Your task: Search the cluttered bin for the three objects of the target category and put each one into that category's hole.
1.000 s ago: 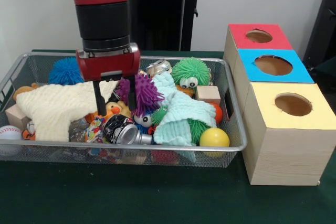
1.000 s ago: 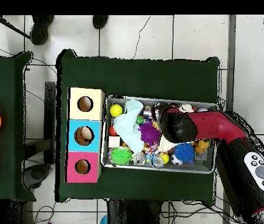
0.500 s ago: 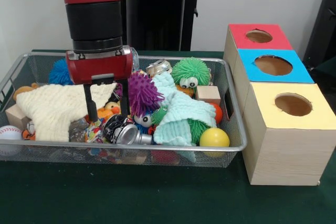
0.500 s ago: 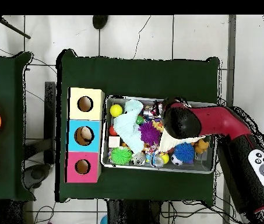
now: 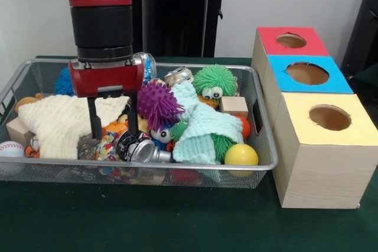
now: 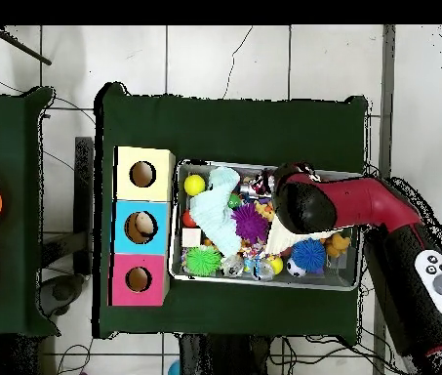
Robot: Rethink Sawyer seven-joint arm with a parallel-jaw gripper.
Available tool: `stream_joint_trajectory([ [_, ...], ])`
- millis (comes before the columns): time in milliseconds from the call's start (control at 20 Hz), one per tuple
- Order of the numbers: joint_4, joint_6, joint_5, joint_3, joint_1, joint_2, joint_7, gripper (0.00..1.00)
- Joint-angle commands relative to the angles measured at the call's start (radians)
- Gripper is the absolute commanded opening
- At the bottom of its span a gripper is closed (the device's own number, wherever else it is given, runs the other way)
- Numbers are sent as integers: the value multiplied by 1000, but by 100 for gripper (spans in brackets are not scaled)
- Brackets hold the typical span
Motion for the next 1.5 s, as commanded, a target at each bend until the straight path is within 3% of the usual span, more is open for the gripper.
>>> stream_joint_trajectory([
  [50,-32,19,-116,44,-9,34,-305,100],
  [750,-31,-40,-262,10,14,13,-247,100],
  [1500,-23,-49,-282,8,13,69,-163,100],
])
